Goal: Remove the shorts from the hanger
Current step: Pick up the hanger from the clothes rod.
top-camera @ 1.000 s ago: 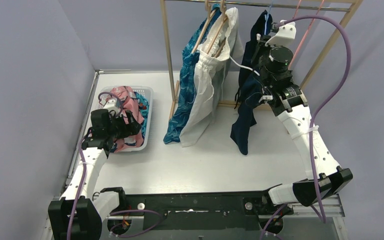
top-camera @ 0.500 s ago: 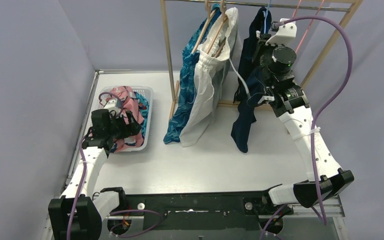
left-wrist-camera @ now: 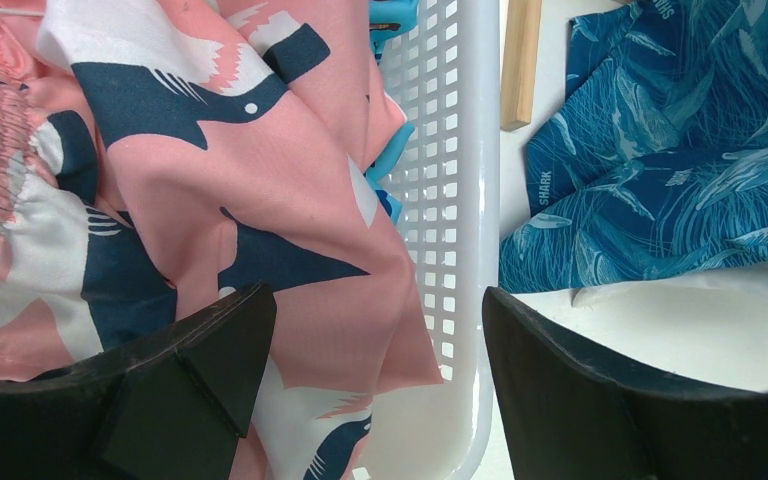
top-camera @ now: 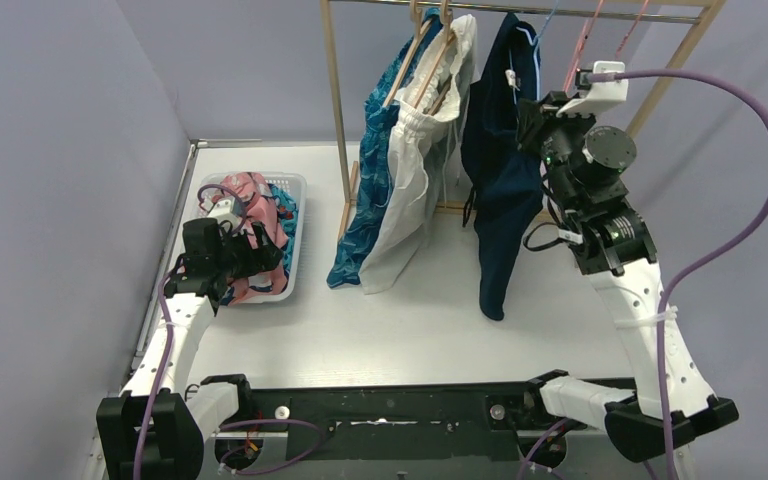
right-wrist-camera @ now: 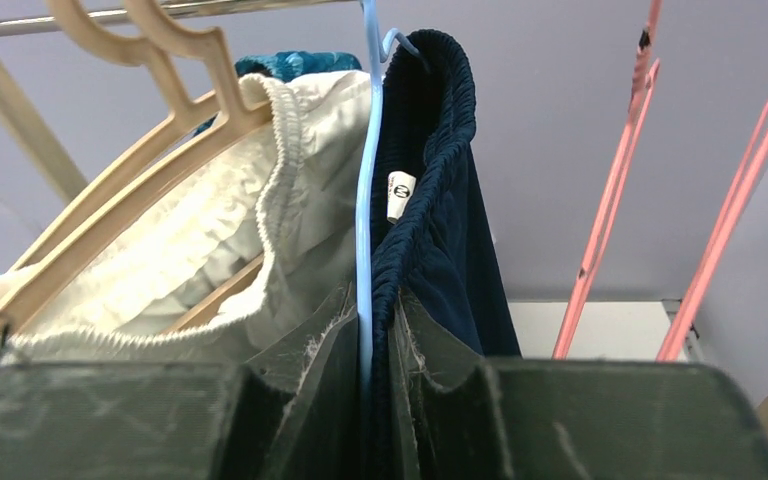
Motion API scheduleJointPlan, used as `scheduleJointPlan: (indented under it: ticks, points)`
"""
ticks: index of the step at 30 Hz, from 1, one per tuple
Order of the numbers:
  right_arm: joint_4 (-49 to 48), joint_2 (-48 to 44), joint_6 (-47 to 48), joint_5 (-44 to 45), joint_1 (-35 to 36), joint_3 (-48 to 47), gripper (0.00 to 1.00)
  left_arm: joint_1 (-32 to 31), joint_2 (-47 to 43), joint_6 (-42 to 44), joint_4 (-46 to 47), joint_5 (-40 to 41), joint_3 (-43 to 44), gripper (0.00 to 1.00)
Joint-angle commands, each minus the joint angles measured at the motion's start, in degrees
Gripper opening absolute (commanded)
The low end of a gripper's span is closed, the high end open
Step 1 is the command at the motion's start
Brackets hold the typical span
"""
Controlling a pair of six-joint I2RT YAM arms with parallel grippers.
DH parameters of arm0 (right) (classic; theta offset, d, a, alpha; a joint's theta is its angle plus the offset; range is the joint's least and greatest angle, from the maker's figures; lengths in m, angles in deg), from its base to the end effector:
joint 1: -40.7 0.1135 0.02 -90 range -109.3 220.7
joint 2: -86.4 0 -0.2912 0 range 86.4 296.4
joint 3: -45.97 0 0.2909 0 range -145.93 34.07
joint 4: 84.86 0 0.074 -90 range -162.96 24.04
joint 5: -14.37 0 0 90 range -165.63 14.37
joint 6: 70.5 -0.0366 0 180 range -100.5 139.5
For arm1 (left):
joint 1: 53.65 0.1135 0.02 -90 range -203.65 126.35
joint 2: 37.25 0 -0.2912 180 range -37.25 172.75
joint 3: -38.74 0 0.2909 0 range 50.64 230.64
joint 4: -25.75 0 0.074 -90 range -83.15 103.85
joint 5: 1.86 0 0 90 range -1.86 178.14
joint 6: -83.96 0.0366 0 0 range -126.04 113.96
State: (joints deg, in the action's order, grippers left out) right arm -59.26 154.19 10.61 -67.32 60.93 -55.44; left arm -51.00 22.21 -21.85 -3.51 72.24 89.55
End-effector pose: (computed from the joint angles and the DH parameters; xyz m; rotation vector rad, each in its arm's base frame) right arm 0.2470 0.0854 0.5595 -0.0224 1.4396 0.3142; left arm 0.2460 0.0013 0.2535 -0.2077 2.2281 -0.4348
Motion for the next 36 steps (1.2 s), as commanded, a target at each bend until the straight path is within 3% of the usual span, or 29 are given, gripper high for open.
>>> scheduleJointPlan:
  ticks: [1,6,9,13,18,24,29,36]
  points:
    - [-2.96,-5.99,-4.08,-4.12,-0.24,2.49,0.00,-0.37,-1.06,0.87,1.19,-0.68,1.61,0.76]
    - [1.26,-11.93,-10.91,-10.10,-0.13,12.11,0.00,-0.22,-2.53,-0.19,1.76,0.19,1.51,0.76]
    - [-3.98,-17.50,-19.58,-14.24,0.00,24.03,0.00,0.38,-3.20,-3.09,4.14,-0.48,1.13,0.77]
    - [-2.03,-24.18,-27.06,-12.41,0.68,35.76,0.00,0.51,-4.38,-4.57,4.54,-2.17,0.50,0.78]
    - [3.59,-31.90,-29.90,-15.51,2.37,44.88,0.00,0.51,-6.54,-5.77,4.28,-2.90,-0.45,0.79]
    - [6.95,-36.57,-31.65,-15.87,4.46,52.01,0.00,-0.10,-9.19,-16.60,9.74,-10.46,-3.87,0.73]
    - [4.51,-37.70,-33.48,-16.48,4.98,57.18,0.00,-3.62,-13.06,-22.43,10.66,-12.94,-4.81,0.70]
    - [1.25,-35.64,-38.69,-15.69,5.09,61.45,0.00,-15.55,-13.88,-24.20,7.17,-5.72,-2.42,0.65]
